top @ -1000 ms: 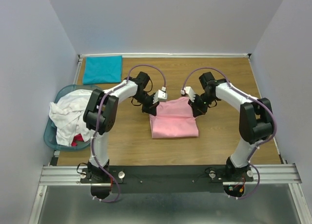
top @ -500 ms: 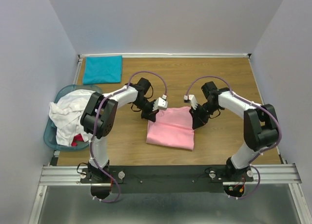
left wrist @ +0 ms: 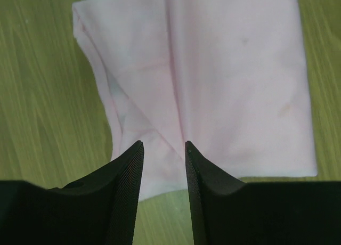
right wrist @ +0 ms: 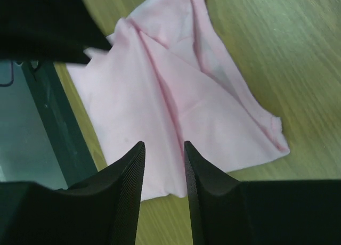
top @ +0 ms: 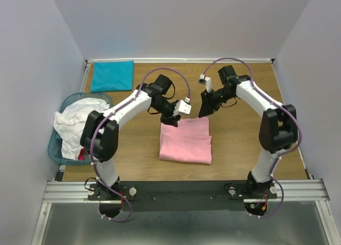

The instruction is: Fold and stack the t-shirts

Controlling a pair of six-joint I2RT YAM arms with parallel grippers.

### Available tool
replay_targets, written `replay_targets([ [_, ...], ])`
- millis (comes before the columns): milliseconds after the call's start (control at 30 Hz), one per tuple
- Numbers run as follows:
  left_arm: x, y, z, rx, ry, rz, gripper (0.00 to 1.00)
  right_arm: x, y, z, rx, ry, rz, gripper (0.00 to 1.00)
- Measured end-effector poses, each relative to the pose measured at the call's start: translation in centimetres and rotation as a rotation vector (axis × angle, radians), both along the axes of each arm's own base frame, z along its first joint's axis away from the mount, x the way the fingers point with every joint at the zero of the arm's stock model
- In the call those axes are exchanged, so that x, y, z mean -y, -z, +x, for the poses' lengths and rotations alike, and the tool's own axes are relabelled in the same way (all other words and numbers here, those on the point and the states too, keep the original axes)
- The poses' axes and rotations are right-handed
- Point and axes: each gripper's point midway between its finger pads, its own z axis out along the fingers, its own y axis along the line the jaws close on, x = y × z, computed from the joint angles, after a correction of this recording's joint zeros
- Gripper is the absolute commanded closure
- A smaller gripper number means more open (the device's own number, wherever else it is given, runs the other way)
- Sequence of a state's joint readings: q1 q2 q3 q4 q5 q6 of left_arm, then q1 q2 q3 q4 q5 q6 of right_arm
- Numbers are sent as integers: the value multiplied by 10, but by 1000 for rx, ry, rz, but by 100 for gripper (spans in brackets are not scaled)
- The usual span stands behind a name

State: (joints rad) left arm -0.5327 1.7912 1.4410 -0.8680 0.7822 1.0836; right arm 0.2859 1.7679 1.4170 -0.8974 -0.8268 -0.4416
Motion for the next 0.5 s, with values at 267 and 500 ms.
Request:
replay_targets([
  [267,37,28,-39,-72,60,19,52,-24,49,42,-249,118,35,64],
  [500,40,62,-42,-147,5,57,50,-43,59,48,-347,144,82,64],
])
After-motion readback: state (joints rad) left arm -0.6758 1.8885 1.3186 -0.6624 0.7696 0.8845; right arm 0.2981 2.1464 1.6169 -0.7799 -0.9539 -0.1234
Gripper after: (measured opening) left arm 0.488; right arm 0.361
